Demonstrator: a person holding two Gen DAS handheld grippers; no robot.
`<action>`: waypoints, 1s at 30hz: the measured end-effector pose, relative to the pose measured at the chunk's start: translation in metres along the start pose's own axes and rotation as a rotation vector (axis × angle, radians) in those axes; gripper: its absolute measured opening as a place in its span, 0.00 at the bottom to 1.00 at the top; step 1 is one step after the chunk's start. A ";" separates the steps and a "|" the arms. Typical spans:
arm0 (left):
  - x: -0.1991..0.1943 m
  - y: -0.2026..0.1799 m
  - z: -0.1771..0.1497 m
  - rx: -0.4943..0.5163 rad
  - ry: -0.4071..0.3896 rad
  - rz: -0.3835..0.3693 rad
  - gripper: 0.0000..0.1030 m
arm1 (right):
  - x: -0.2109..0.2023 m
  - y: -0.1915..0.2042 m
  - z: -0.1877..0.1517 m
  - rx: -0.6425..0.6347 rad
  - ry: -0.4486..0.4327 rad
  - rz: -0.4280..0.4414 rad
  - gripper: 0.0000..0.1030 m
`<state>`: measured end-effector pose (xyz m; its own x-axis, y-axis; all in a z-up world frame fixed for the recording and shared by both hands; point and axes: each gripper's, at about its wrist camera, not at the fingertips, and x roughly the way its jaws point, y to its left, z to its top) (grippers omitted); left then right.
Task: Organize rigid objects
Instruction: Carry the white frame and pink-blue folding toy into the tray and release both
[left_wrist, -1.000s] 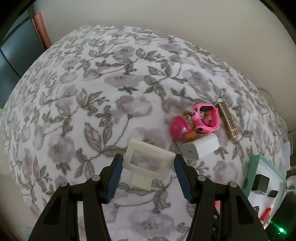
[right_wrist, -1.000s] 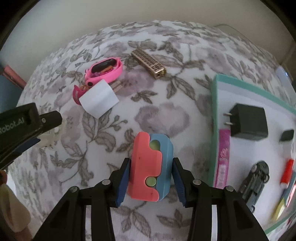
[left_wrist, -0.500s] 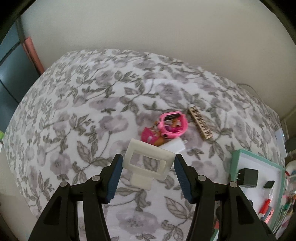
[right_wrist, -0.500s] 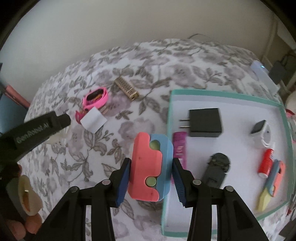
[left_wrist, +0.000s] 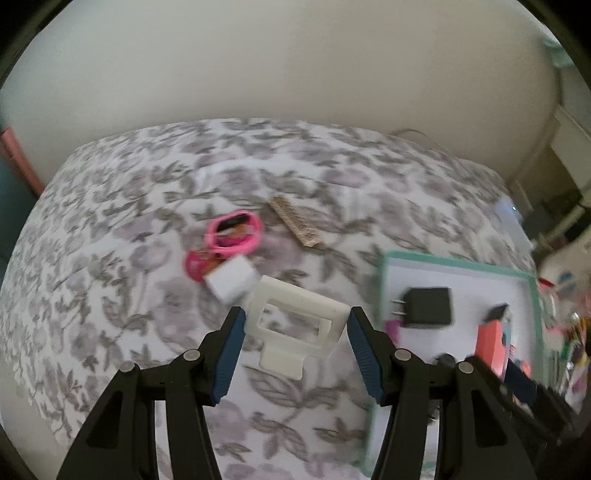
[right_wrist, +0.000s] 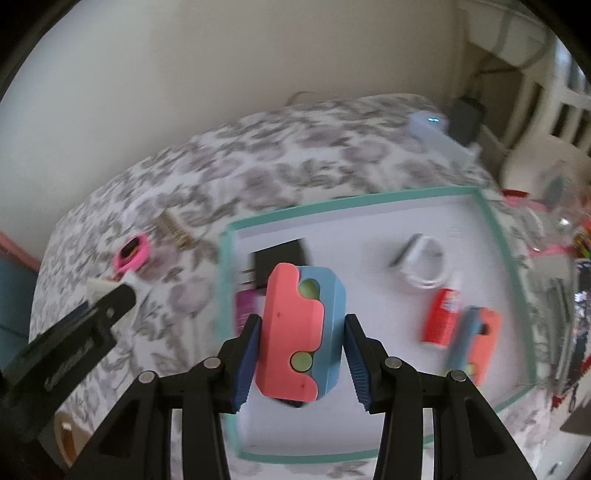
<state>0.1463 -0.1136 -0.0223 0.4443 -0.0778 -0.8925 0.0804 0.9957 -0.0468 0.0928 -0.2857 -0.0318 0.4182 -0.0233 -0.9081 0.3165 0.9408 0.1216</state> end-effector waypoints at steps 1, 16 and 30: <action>-0.001 -0.008 -0.002 0.020 0.005 -0.020 0.57 | -0.001 -0.009 0.001 0.017 -0.003 -0.011 0.46; 0.004 -0.097 -0.044 0.228 0.154 -0.173 0.57 | 0.008 -0.081 -0.002 0.161 0.053 -0.092 0.46; 0.032 -0.114 -0.072 0.279 0.308 -0.192 0.57 | 0.026 -0.076 -0.007 0.131 0.118 -0.091 0.46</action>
<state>0.0871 -0.2263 -0.0775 0.1147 -0.1990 -0.9733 0.3913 0.9096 -0.1399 0.0731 -0.3554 -0.0674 0.2821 -0.0593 -0.9575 0.4601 0.8842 0.0808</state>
